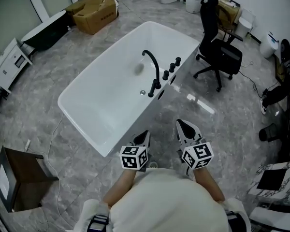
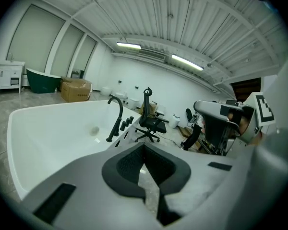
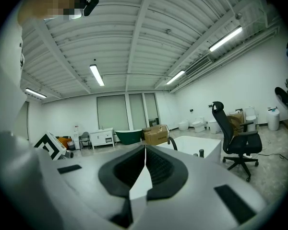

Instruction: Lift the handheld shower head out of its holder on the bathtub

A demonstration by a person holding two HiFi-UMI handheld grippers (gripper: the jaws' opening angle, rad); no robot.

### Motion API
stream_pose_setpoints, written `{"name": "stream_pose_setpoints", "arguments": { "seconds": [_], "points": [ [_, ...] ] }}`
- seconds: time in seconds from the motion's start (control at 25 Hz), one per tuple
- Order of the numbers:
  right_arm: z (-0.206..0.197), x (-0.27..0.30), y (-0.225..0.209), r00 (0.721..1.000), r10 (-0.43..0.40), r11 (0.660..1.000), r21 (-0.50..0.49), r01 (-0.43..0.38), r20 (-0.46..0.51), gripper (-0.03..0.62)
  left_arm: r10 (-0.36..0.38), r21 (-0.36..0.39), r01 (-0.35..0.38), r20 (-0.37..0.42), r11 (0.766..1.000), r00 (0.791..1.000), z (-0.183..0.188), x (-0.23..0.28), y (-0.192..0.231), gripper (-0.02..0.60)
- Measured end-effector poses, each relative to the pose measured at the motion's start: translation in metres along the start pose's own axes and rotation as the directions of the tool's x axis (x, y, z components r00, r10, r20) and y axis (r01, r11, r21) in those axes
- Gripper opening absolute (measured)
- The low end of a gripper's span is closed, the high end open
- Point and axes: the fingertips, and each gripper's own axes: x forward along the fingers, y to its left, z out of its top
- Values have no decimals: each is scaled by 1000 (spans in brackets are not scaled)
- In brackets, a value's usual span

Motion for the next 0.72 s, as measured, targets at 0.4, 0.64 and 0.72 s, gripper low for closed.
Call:
{"name": "stream_pose_setpoints", "arguments": {
  "seconds": [0.4,0.64,0.72],
  "points": [
    [-8,66,-7,999,-13,999,-32,11,-51,21,-7,-3,7,-37,1000,999,21,34,49,20],
    [-29,89,-20,991,-10,998,-55,3,-130,21,21,-49,-24,-55,999,998,19,51,68,20],
    [-32,97,-28,990,-4,999,-49,-4,-144,21,28,-61,-31,-53,998,998,21,57,70,20]
  ]
}}
